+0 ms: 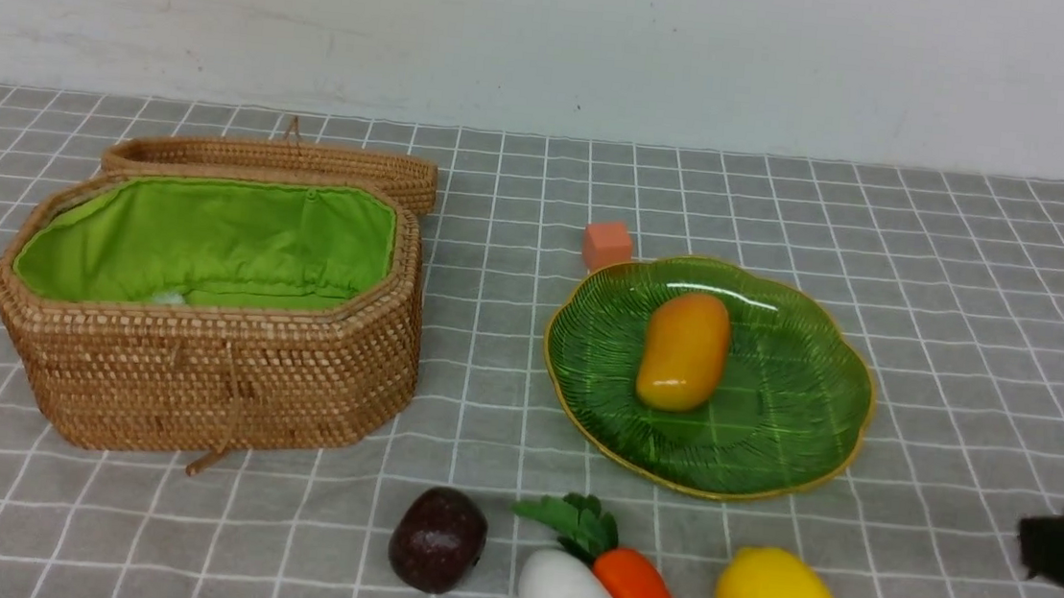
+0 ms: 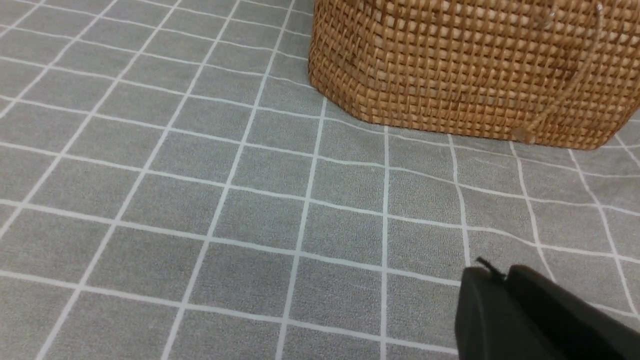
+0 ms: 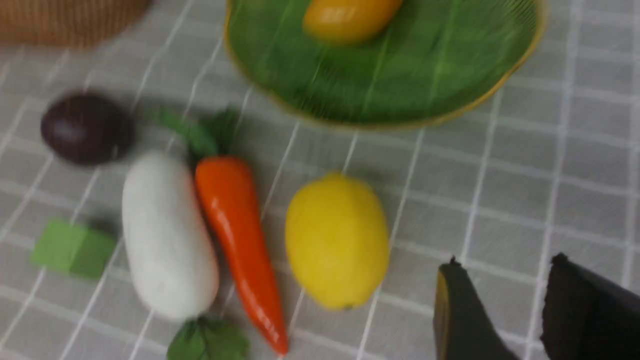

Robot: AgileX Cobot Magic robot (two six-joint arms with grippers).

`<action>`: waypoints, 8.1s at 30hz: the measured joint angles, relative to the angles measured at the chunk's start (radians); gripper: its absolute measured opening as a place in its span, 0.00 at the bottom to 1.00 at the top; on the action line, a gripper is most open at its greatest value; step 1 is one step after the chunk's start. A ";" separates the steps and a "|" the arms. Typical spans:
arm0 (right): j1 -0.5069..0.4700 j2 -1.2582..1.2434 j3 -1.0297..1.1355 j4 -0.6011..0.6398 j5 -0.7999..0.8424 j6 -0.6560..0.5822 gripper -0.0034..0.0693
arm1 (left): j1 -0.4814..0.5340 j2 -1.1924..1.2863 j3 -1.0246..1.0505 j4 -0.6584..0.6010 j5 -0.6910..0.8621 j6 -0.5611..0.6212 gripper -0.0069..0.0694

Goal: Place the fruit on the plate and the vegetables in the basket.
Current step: Use the right arm to grab a lemon and put it into the right plate, then take a daikon with your right arm and place it on the basket on the left, then use the right arm to grab a carrot and put it into the left basket

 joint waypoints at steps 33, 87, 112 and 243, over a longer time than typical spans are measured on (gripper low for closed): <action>0.238 0.644 -0.217 -0.013 0.025 0.027 0.79 | 0.000 0.000 0.000 0.000 0.000 0.000 0.19; 0.493 0.715 -0.427 0.076 0.111 -0.081 0.86 | 0.000 0.000 0.000 0.000 0.000 0.000 0.25; 0.537 0.900 -0.469 0.069 0.221 -0.065 0.71 | 0.000 0.000 0.000 0.000 0.000 0.001 0.28; 0.630 1.303 -1.388 1.219 -0.274 -1.297 0.95 | 0.000 0.000 0.000 0.000 0.000 0.001 0.40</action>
